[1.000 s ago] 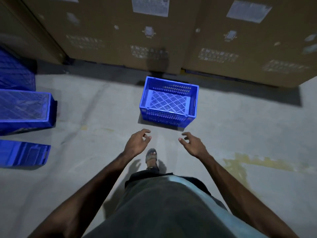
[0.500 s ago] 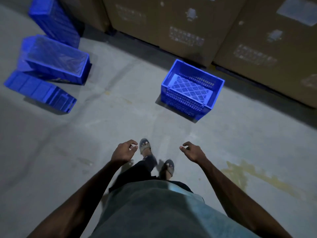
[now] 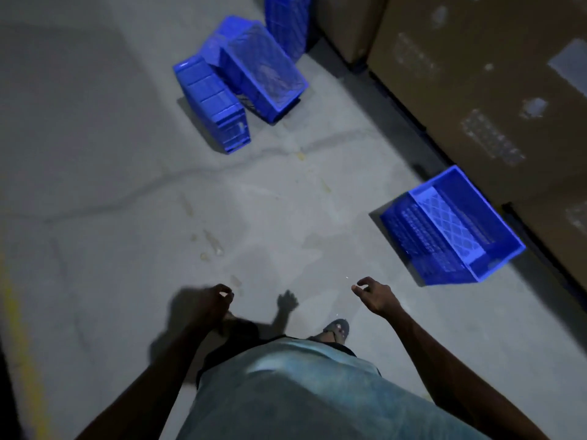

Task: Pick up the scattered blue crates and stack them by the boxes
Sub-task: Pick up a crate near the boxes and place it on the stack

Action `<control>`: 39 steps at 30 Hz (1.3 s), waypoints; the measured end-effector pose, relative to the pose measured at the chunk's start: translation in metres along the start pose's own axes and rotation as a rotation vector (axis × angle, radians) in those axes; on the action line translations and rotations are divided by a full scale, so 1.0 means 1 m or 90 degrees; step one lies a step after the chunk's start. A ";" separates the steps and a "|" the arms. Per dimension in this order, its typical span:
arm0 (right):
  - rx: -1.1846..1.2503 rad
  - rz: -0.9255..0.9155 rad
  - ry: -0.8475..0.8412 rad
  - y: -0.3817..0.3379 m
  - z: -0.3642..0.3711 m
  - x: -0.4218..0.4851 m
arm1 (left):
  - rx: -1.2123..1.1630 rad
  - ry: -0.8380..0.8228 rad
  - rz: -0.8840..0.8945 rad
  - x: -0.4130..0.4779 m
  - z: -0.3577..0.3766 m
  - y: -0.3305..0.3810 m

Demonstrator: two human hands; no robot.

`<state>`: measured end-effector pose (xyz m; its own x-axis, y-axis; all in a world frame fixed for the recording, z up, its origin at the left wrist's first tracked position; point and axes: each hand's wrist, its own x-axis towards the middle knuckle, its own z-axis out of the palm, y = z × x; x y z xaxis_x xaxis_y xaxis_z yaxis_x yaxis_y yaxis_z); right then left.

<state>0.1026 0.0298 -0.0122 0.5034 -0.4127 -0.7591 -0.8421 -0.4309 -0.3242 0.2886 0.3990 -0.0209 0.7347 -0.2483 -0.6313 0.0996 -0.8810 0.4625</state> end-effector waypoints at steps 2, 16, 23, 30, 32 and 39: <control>-0.018 -0.015 -0.003 -0.048 0.015 0.014 | -0.017 0.011 0.002 -0.005 -0.029 -0.029; -0.069 -0.127 -0.037 -0.395 0.127 0.090 | -0.105 0.114 -0.158 0.064 -0.229 -0.268; -0.088 -0.143 -0.072 -0.549 0.163 0.171 | -0.094 0.104 -0.194 0.163 -0.324 -0.319; -0.098 -0.151 -0.069 -0.725 0.149 0.258 | -0.101 0.184 -0.232 0.272 -0.498 -0.301; -0.106 -0.173 -0.073 -0.786 0.138 0.284 | -0.125 0.221 -0.210 0.317 -0.553 -0.291; -0.135 -0.233 -0.061 -0.989 0.096 0.381 | -0.156 0.240 -0.174 0.475 -0.695 -0.267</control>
<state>1.1087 0.3753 -0.0352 0.7332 -0.1299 -0.6675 -0.5478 -0.6944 -0.4667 1.0775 0.7957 -0.0117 0.8459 0.1794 -0.5023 0.4425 -0.7618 0.4732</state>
